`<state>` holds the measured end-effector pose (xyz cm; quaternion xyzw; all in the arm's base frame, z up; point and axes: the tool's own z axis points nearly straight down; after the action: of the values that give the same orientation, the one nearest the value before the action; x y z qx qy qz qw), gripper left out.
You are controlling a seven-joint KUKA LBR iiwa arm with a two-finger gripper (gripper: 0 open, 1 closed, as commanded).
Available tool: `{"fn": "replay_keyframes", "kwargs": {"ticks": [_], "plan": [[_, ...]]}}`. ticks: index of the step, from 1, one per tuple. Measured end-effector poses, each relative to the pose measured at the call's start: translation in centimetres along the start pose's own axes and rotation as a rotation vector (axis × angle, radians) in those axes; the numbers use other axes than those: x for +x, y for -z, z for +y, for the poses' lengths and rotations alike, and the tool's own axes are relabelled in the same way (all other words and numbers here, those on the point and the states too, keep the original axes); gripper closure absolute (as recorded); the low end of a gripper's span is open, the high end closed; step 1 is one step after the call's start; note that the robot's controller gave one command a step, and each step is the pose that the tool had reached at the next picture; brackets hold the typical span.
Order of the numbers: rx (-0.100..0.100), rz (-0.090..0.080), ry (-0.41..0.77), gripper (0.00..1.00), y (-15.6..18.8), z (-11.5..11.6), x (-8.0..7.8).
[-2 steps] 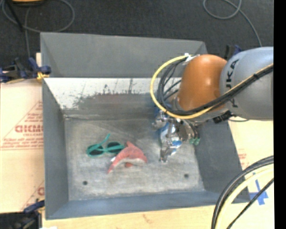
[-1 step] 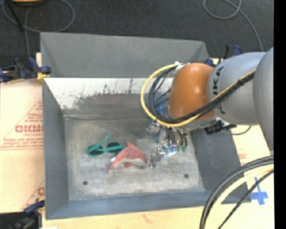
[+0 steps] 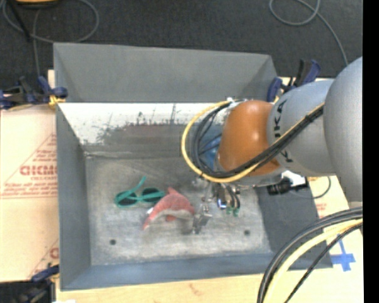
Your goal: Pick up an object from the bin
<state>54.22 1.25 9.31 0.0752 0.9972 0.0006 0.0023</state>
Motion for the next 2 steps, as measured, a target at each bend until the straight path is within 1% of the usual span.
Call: {"fn": "replay_keyframes", "kwargs": {"ticks": [1,2], "plan": [[0.002,0.006,0.025,0.0,-1.5,3.5,-1.5],[-0.004,-0.008,-0.065,1.0,-1.9,5.0,2.3]]}}
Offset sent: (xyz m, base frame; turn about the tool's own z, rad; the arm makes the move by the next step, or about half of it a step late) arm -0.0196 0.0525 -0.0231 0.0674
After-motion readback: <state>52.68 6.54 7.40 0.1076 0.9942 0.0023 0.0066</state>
